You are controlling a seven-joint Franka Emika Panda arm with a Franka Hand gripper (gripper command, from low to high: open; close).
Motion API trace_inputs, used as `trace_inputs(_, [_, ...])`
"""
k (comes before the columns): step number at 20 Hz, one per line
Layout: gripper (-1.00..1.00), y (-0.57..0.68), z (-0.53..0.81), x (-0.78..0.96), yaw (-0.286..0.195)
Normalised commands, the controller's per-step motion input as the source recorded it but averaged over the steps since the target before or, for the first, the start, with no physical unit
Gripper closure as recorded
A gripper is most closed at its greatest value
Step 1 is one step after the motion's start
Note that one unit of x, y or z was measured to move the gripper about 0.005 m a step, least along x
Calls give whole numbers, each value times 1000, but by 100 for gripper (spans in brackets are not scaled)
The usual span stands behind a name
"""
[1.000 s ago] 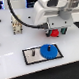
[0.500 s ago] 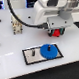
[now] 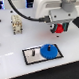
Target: Insert the blue gear onto the right peg, followed by the red gear
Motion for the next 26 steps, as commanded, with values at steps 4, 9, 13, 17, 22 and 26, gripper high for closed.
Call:
trace_inputs(4, [100,-152,459,542,0])
trace_inputs(9, [100,-174,407,607,0])
trace_inputs(13, [100,-228,341,642,0])
trace_inputs(17, [100,-282,296,660,0])
trace_inputs(22, [100,-279,242,662,0])
trace_inputs(26, [100,-236,185,649,0])
